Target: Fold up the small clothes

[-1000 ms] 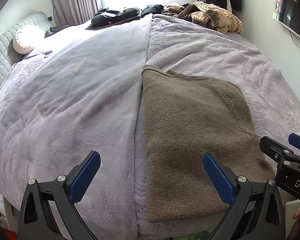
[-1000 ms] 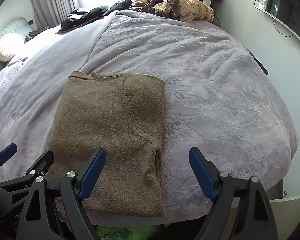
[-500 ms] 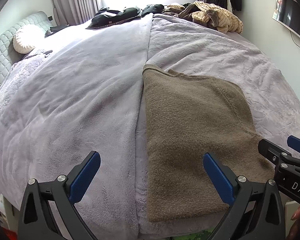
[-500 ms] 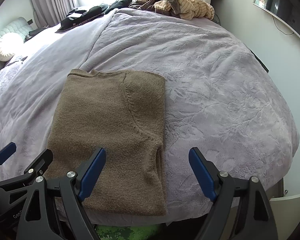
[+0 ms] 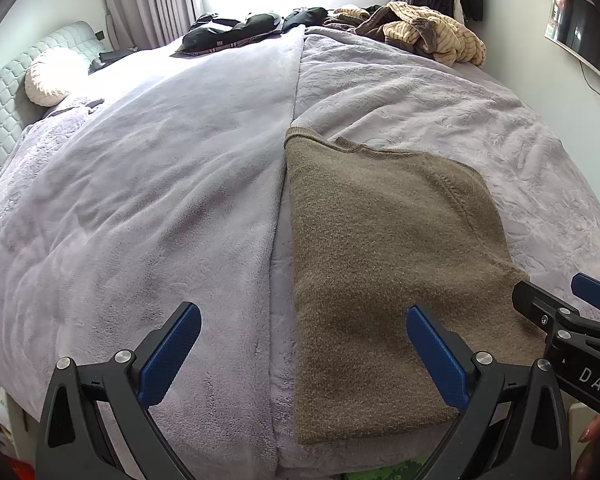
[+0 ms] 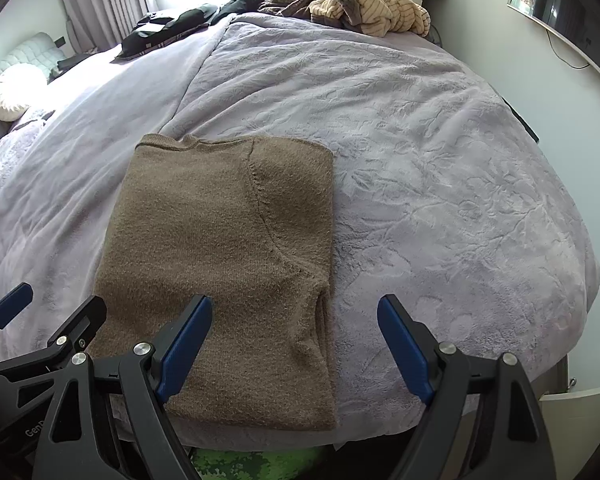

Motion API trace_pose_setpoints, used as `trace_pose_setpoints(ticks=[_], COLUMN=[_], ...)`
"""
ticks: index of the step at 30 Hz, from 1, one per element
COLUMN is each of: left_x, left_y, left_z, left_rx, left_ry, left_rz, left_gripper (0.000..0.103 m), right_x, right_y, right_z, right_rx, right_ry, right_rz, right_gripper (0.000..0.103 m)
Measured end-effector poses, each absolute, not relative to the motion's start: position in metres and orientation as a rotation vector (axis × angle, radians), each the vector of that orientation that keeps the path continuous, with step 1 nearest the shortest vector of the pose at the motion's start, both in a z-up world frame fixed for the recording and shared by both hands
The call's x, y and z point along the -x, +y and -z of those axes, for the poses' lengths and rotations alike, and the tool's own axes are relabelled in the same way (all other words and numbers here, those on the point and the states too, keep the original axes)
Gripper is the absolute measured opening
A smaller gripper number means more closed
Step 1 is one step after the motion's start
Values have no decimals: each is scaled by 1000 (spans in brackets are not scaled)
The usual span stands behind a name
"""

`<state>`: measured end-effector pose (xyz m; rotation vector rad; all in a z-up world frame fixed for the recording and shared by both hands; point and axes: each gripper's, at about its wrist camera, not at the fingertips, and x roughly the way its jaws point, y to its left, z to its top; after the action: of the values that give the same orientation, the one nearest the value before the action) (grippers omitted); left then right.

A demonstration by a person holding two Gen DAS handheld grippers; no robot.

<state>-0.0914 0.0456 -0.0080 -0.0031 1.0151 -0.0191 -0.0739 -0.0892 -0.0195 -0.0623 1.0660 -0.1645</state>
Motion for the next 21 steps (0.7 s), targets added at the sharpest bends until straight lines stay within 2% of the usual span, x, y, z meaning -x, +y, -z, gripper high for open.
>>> trace_pose_setpoints(ticks=[21], left_x=[92], left_y=[47], left_z=[7], left_rx=[18], left_ry=[1013], left_rz=[29], left_gripper=[103], right_x=[74], right_y=[-88], right_z=[21], right_rx=[61], right_ry=[1069], right_rz=[165], right_gripper=[87])
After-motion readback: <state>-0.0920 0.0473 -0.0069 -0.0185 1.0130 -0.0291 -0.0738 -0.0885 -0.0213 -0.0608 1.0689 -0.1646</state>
